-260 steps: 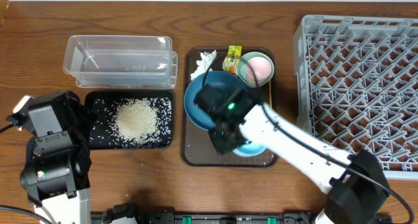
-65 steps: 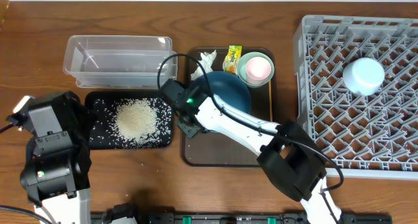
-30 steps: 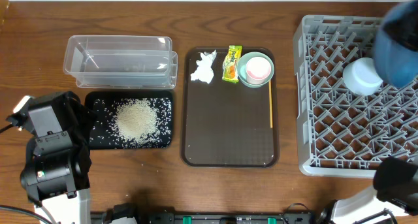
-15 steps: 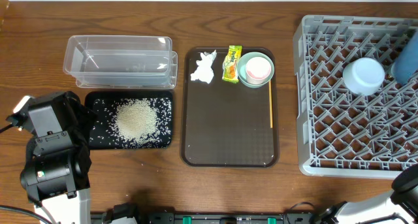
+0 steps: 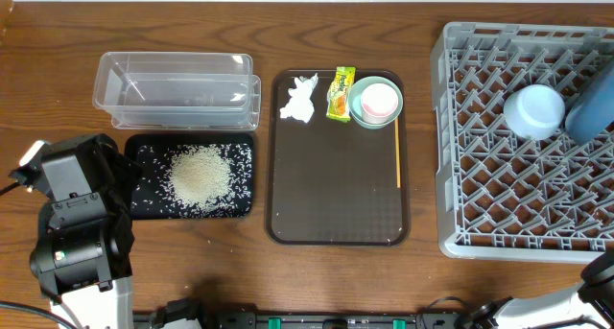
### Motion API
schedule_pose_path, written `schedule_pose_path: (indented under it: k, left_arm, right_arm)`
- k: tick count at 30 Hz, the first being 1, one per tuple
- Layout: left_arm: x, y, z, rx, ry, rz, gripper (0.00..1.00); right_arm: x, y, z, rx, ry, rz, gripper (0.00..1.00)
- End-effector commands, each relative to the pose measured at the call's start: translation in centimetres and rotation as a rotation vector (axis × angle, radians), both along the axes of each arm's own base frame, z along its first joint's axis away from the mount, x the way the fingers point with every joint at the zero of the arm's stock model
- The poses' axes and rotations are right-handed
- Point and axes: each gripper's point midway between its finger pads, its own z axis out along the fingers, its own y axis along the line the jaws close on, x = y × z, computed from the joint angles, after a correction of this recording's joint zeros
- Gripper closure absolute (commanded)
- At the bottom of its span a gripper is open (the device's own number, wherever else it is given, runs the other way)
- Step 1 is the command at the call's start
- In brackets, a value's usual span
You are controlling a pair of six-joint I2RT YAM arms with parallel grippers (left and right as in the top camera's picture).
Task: Sort waste into correct bins and load items into the dishwasher rack
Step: 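Carry the blue bowl to the dish rack and stand it upright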
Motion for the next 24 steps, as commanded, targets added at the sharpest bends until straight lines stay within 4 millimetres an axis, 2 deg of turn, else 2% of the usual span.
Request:
schedule_pose_path:
  k: [1,8,14,19,24]
  left_arm:
    - [0.0,0.2,0.8,0.003,-0.024,0.013,0.09]
    - [0.0,0.2,0.8,0.003,-0.024,0.013,0.09]
    - [0.0,0.2,0.8,0.003,-0.024,0.013,0.09]
    - [0.0,0.2,0.8,0.003,-0.024,0.013,0.09]
    - [0.0,0.2,0.8,0.003,-0.024,0.013,0.09]
  right_arm:
    - [-0.4,0.5,0.4,0.022,-0.044,0.033,0.99]
    - [0.1,-1.5,-1.6,0.01,0.093,-0.078,0.99]
    - [-0.3,-2.4,-1.6,0.016,0.099,-0.104,0.99]
    - [-0.3,-2.1,-0.2,0.038,0.039,-0.063,0.99]
    - [0.7,-2.2,1.1,0.043,0.017,-0.049,0.99]
